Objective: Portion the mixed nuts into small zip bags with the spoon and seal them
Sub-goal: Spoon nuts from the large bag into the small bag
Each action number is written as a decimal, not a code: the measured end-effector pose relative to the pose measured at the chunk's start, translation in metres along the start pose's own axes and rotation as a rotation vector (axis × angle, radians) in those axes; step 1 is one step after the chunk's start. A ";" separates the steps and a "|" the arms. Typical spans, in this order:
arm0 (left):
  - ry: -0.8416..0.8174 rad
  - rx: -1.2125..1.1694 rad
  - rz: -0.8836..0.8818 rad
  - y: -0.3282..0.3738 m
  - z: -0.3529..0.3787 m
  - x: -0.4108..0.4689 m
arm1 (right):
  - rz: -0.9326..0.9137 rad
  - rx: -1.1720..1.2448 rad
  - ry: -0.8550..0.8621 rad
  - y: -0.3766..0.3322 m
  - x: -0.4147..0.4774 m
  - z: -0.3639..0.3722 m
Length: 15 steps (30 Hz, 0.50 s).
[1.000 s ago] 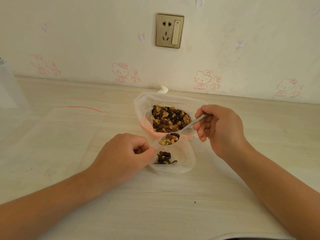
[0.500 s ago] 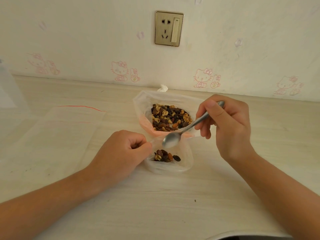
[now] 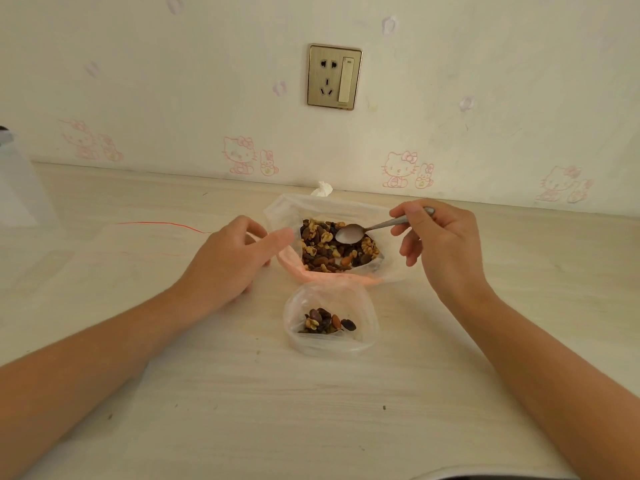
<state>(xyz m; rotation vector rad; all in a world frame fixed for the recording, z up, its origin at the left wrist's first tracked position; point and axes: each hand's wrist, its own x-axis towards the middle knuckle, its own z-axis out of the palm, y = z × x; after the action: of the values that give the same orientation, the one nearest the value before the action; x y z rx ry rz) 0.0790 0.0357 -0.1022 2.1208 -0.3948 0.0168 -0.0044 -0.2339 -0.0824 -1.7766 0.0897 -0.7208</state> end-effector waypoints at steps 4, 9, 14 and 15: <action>-0.040 0.057 0.035 0.005 0.013 0.016 | 0.016 -0.068 0.027 0.004 0.002 0.000; -0.028 0.086 0.118 -0.002 0.026 0.027 | 0.000 -0.157 0.041 0.006 0.003 0.001; -0.046 0.101 0.148 -0.006 0.027 0.025 | 0.028 -0.164 -0.034 0.006 0.003 0.014; -0.054 0.098 0.157 -0.005 0.027 0.024 | 0.041 -0.156 -0.048 0.006 0.003 0.018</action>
<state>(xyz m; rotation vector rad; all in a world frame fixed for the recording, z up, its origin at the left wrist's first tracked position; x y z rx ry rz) 0.0997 0.0094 -0.1172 2.1853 -0.6020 0.0712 0.0087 -0.2220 -0.0894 -1.9344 0.1528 -0.6559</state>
